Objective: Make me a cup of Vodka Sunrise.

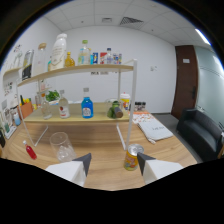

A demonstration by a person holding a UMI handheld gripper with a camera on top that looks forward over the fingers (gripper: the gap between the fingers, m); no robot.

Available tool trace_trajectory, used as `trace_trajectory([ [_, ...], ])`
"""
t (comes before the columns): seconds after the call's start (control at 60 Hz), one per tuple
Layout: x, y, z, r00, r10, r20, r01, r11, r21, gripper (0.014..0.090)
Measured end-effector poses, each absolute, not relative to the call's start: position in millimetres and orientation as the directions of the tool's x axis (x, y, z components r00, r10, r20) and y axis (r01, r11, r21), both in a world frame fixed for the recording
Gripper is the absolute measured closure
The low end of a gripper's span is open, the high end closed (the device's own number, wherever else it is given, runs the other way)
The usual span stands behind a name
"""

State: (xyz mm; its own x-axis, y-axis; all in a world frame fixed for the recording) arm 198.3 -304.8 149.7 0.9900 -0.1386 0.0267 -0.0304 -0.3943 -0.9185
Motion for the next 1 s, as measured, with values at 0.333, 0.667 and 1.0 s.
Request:
trace_trajectory([
  [0.333,66.9,-327.2,134.9,0.999,-0.034,-0.015,-0.028,-0.406,-0.913,0.0184],
  [0.667,-20.6,-241.1,203.4,0.995,0.083,-0.061,-0.035,-0.285,-0.958,0.0188],
  [1.0,-50.3,-130.1,207.2,0.996,0.087,-0.022,0.005,-0.302,-0.953,0.0373],
])
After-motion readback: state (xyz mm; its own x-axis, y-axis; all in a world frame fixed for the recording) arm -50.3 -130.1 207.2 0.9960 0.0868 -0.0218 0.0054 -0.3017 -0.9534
